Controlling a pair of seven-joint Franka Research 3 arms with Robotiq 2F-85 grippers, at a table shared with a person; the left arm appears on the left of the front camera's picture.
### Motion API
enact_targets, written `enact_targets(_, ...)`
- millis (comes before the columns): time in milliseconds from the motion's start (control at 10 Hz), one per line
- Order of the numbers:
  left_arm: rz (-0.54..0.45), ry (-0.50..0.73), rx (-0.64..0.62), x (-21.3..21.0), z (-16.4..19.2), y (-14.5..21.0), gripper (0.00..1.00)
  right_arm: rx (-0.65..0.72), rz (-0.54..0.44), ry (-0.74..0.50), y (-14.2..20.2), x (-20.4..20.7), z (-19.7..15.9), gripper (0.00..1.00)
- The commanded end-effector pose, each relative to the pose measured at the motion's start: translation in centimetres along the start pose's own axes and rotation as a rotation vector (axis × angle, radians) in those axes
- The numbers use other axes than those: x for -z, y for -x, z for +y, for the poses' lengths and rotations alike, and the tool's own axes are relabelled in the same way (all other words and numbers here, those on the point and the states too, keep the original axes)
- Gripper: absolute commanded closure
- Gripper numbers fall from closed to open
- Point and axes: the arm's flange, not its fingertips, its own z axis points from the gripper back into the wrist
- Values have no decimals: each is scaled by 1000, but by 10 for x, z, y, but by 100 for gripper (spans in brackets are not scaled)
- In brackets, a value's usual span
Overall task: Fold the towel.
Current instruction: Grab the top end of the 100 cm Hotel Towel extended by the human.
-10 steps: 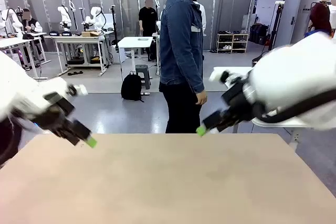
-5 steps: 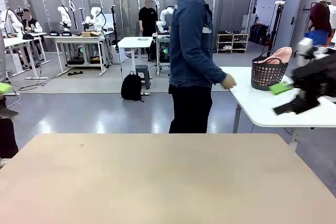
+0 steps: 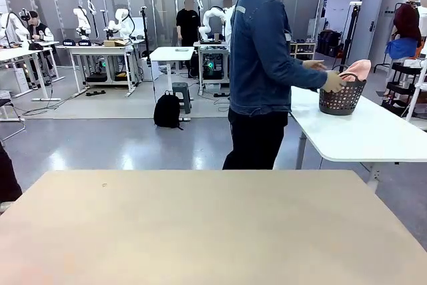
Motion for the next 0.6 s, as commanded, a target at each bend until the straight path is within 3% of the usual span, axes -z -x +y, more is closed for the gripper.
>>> enact_targets(0,-81,1,68,-19,-4,-3,0,-13,-41,-20,7,-7,-8,0)
enact_targets(300,-152,-16,112,-32,1,1,0,3,-67,-16,15,-12,-12,0)
enact_targets(500,-131,-22,55,-39,0,10,0,27,-58,-3,18,-23,-13,0)
